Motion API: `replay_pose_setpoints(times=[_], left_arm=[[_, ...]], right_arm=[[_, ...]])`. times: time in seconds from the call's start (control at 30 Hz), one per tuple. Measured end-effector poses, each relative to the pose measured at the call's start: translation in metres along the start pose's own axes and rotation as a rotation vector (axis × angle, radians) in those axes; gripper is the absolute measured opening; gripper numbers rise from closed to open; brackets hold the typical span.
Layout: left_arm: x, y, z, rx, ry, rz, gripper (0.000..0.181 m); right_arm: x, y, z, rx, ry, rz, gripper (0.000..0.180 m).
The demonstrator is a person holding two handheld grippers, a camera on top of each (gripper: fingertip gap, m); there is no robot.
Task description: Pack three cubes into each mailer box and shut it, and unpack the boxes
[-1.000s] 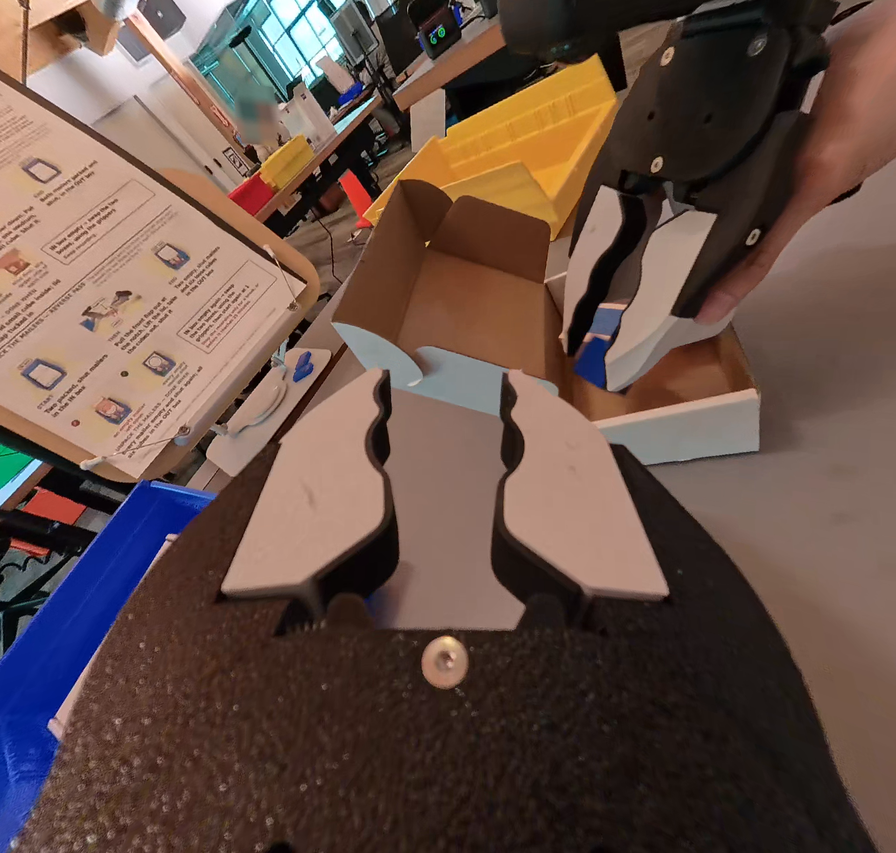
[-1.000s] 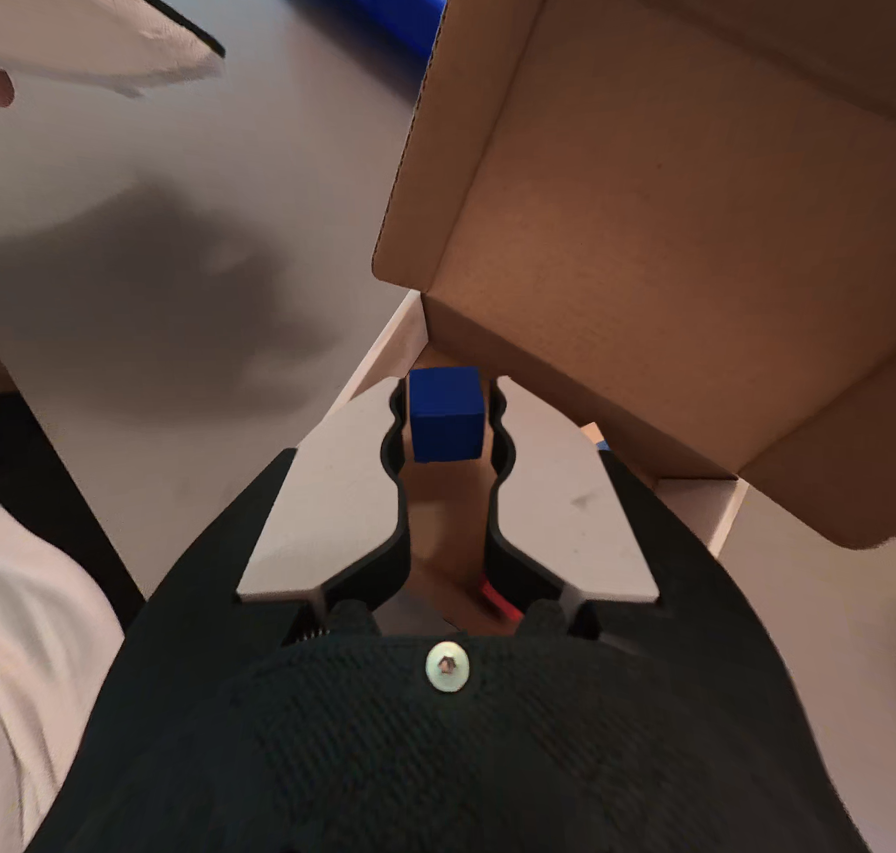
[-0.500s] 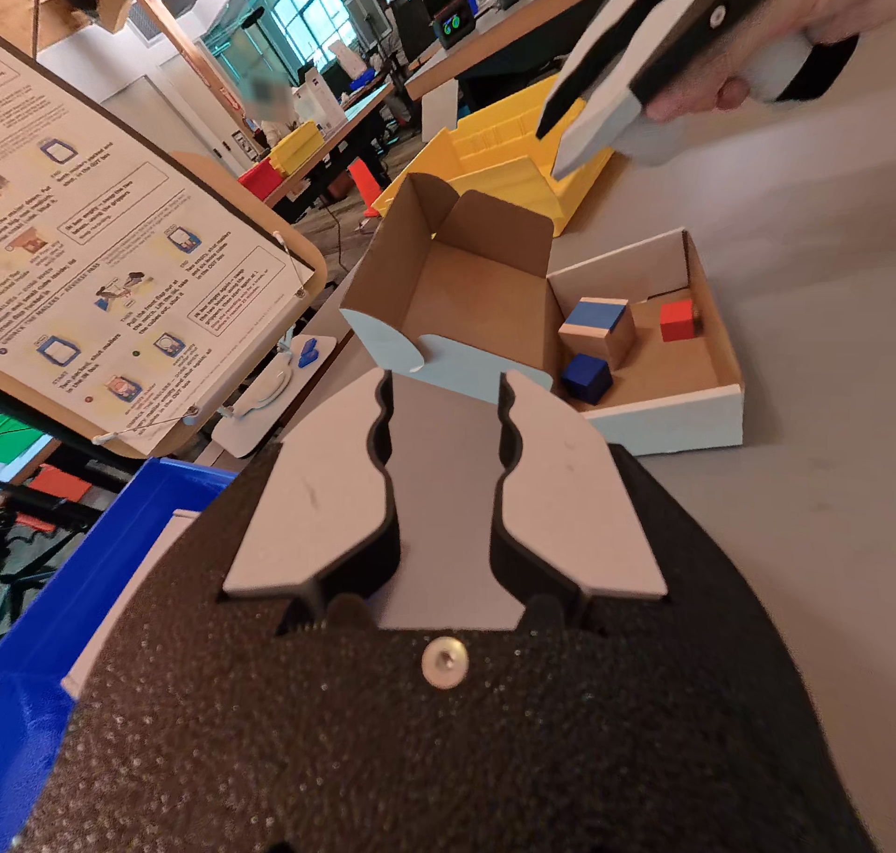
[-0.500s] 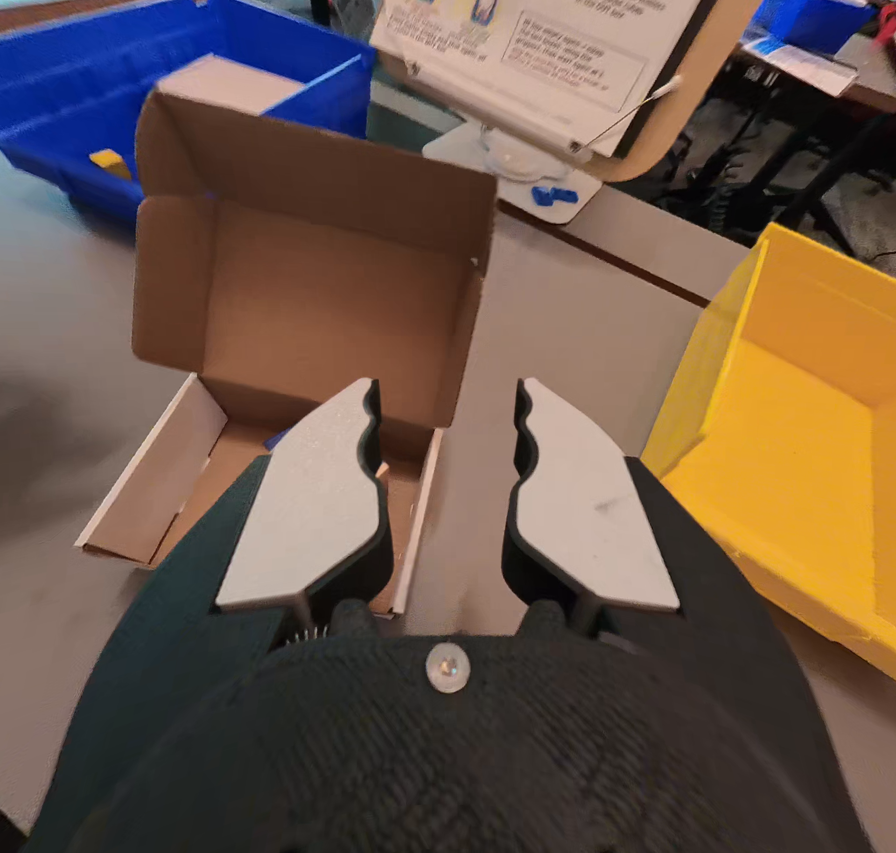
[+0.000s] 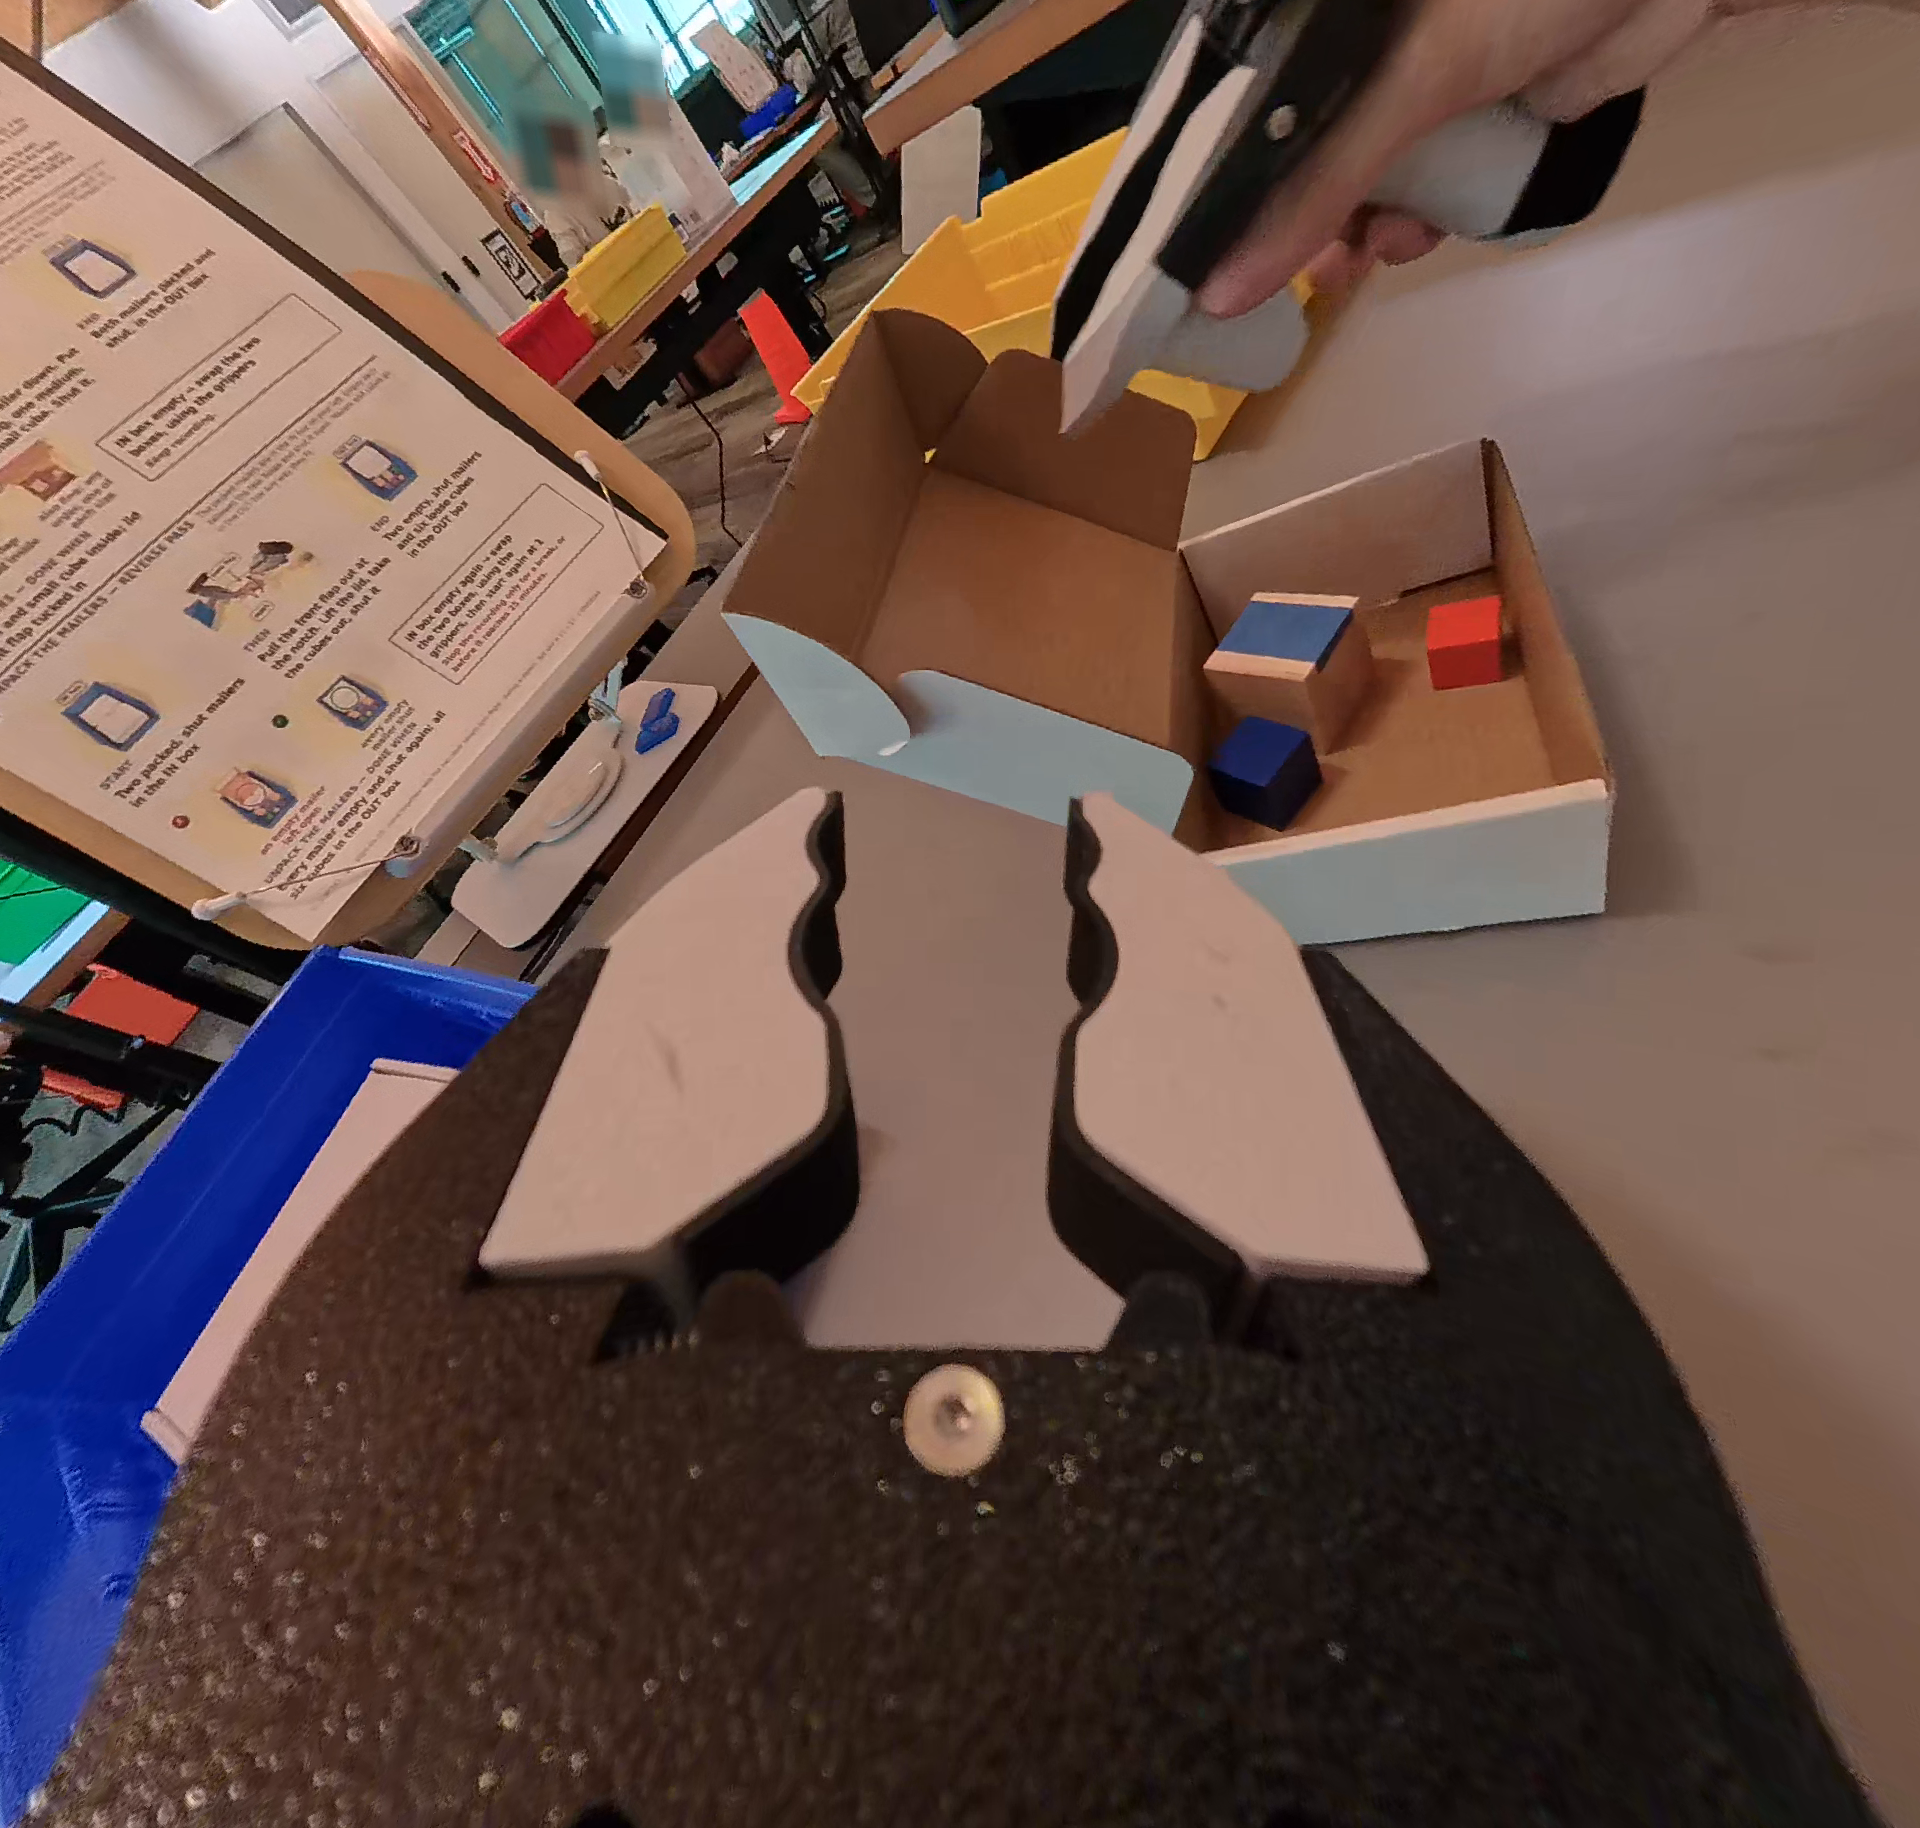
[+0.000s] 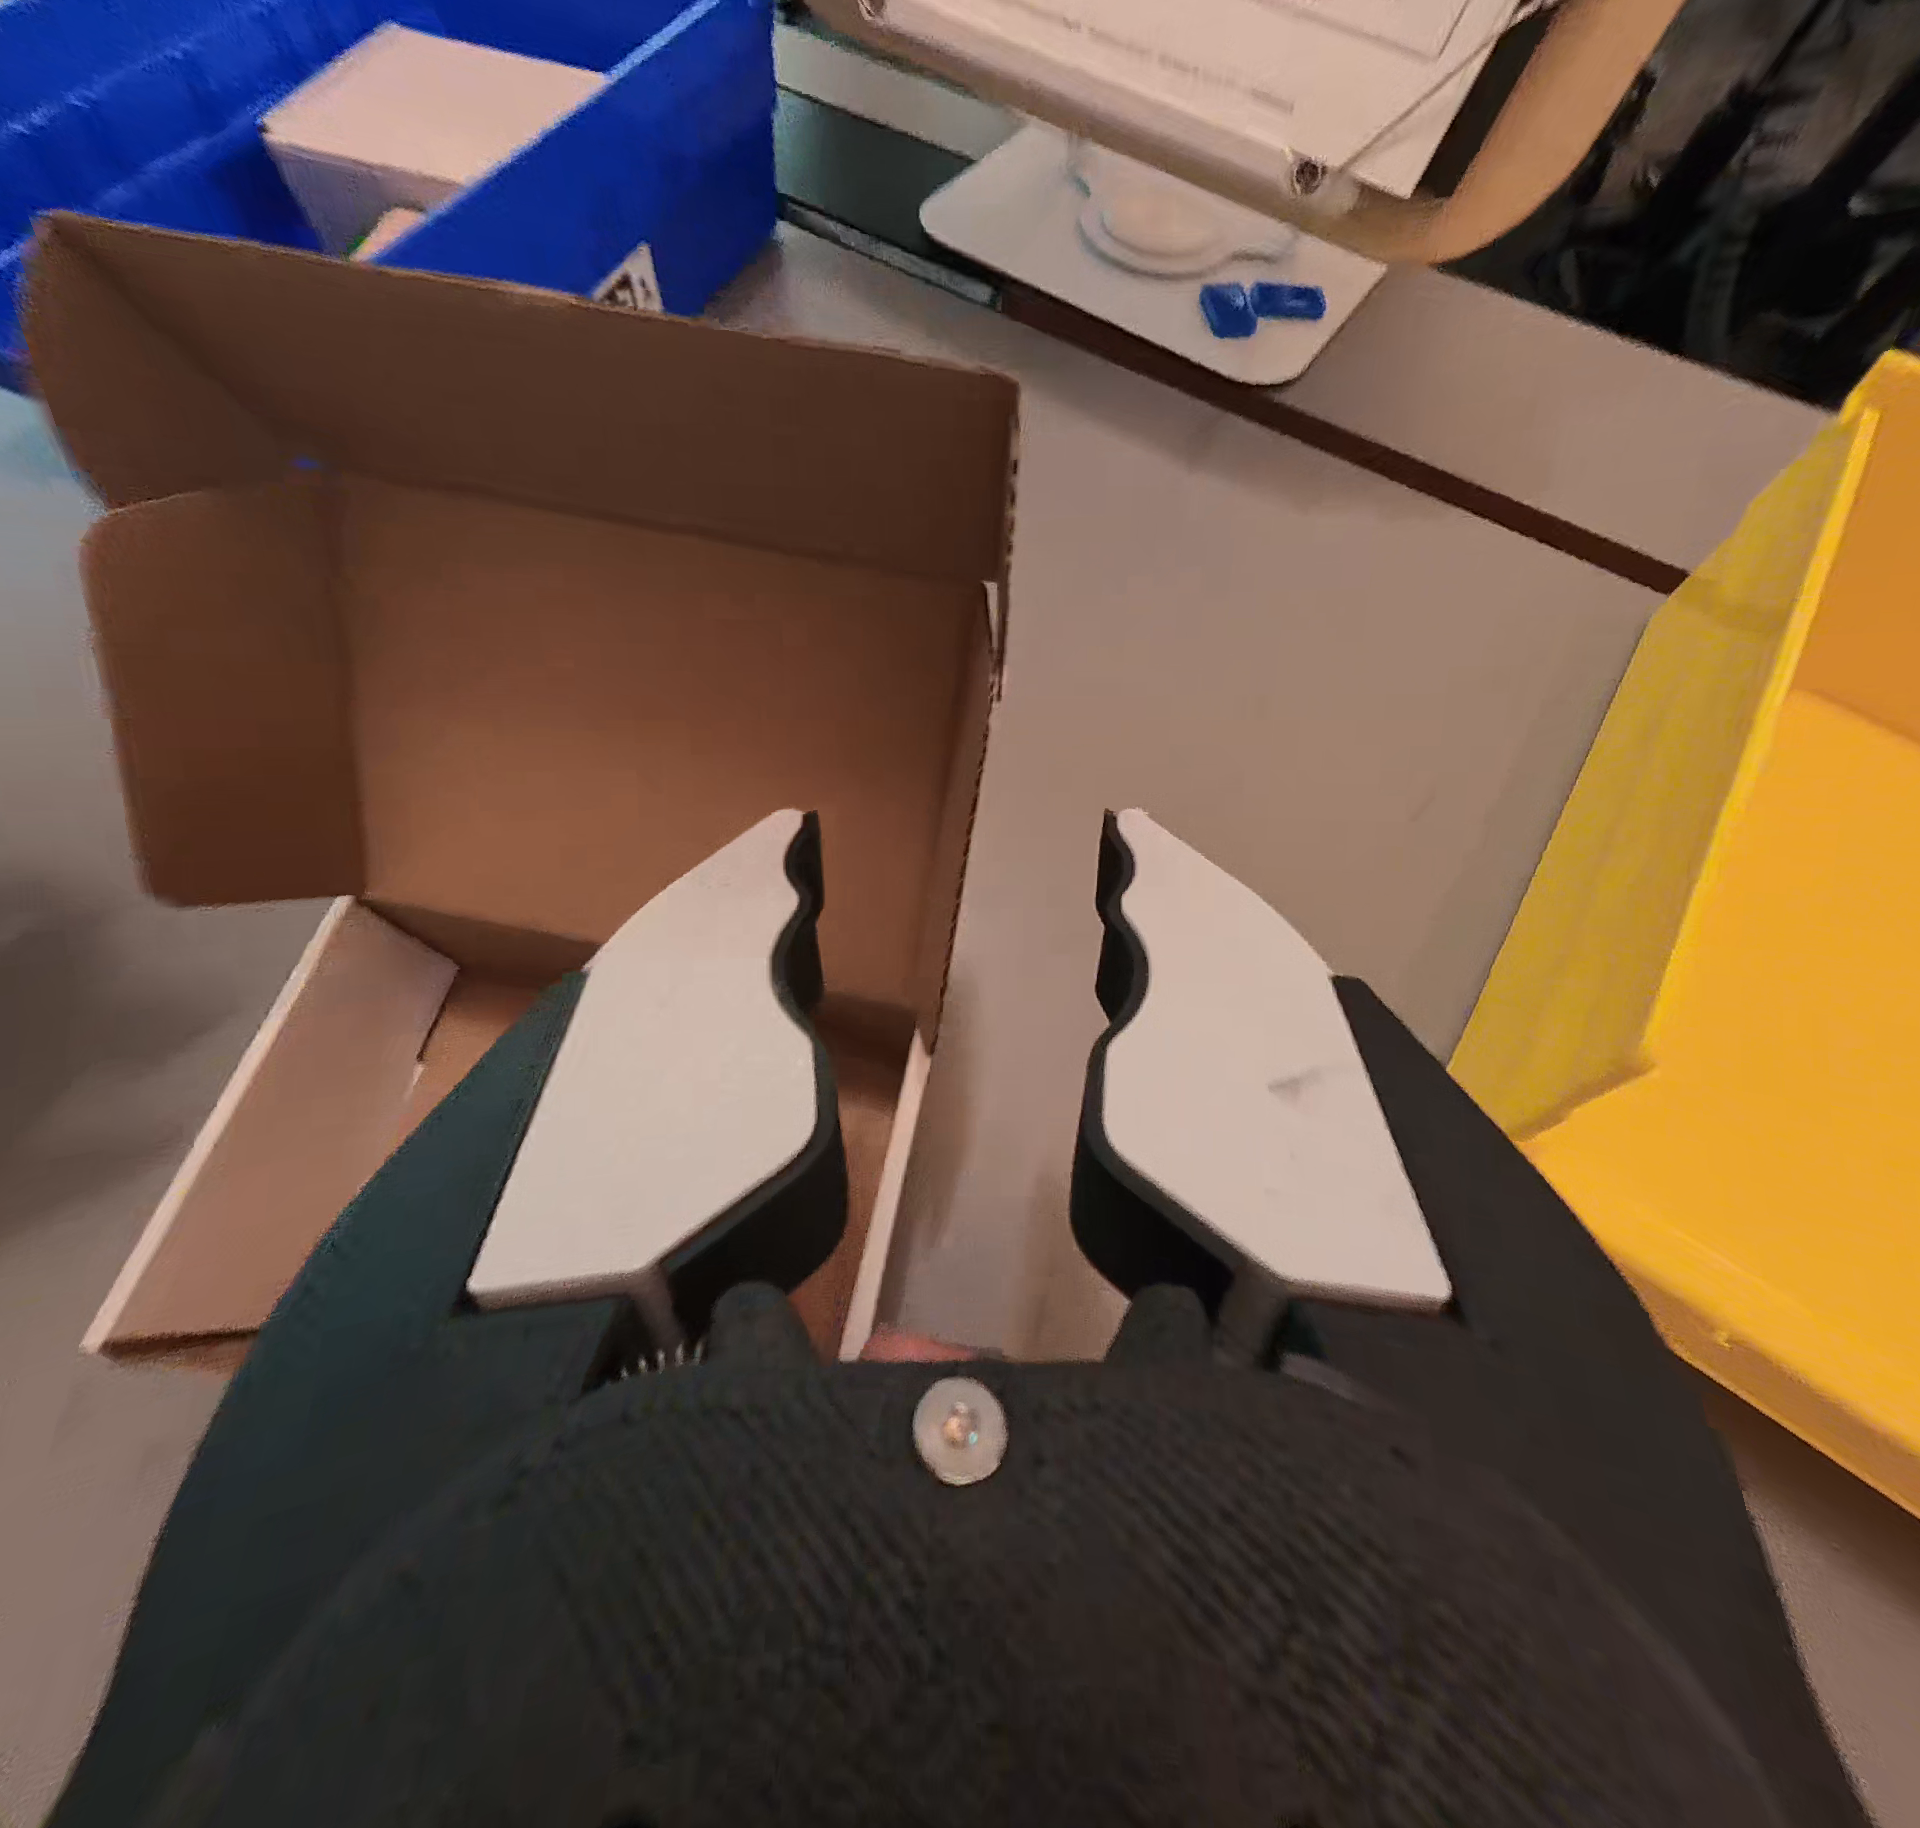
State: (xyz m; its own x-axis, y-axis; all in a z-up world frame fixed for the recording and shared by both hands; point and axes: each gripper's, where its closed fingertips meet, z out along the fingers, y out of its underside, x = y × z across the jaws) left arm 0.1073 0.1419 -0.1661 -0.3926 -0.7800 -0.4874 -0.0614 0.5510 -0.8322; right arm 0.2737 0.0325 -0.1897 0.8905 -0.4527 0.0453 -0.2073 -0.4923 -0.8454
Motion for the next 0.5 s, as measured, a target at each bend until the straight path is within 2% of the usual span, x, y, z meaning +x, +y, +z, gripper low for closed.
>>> replay_pose_setpoints(times=[0.1,0.17,0.33,0.5], left_arm=[[0.001,0.005,0.002,-0.024,0.004,0.012,0.04],[0.0,0.009,0.002,-0.036,0.004,0.013,0.04],[-0.001,0.012,0.003,-0.045,0.006,-0.013,0.04],[-0.003,0.0,0.003,-0.017,-0.013,-0.1,0.039]], right_arm=[[0.004,-0.011,0.014,0.007,0.016,-0.013,0.029],[0.002,-0.018,0.021,0.022,0.008,-0.056,0.005],[-0.001,-0.02,0.023,0.062,0.037,-0.107,0.004],[-0.001,-0.014,-0.005,0.294,0.13,-0.009,0.003]])
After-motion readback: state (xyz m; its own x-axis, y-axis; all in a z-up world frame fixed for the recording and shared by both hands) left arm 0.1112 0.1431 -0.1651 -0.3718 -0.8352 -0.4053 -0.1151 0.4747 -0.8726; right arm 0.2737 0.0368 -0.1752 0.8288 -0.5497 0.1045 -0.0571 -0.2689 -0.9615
